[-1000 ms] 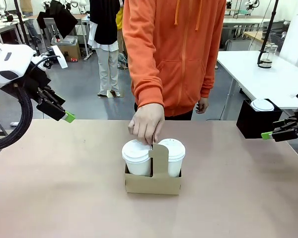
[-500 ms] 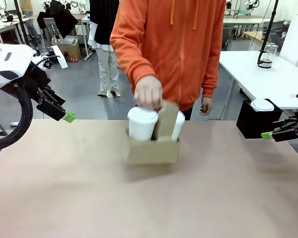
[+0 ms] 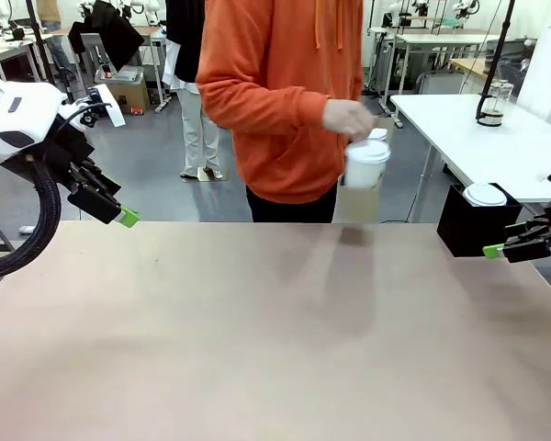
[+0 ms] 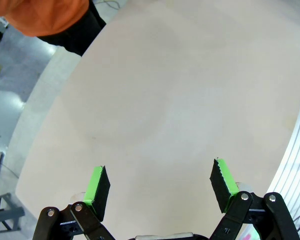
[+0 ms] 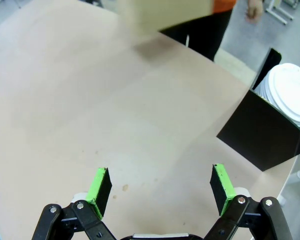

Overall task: Pour a drink into a cup and package it in a carrier.
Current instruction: Insert the held 600 ml Paper Cup into the Cup Carrier.

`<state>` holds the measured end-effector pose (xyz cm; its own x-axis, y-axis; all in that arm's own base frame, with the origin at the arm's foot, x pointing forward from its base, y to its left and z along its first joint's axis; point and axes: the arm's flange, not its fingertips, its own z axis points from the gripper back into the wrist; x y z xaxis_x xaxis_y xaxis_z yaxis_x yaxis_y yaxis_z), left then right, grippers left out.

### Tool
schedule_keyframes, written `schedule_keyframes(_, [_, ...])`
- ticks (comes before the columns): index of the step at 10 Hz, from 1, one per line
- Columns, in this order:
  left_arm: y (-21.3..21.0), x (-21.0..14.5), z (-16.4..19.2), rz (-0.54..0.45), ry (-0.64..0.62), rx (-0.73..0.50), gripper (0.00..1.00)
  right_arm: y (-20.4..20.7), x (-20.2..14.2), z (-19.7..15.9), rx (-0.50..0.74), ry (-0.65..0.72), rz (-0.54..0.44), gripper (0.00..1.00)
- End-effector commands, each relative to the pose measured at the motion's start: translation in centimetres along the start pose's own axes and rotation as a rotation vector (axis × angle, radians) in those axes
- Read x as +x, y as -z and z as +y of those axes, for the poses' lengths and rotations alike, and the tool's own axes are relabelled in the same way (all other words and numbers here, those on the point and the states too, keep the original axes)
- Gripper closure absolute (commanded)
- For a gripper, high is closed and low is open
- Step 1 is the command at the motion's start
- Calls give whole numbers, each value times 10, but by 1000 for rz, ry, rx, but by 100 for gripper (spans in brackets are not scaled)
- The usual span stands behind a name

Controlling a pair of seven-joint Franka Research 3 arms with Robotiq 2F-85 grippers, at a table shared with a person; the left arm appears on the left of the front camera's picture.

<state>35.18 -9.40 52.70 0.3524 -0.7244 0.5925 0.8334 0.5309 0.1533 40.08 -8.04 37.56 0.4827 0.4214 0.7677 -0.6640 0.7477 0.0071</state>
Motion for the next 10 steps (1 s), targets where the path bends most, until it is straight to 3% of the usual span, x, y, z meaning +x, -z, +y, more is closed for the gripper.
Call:
schedule_keyframes(1, [-2,-1,-1,12,-11,2,0,-2,0,-1,-13,-12,4,0])
schedule_keyframes(10, [-2,-1,-1,12,-11,2,0,-2,0,-1,-13,-12,4,0])
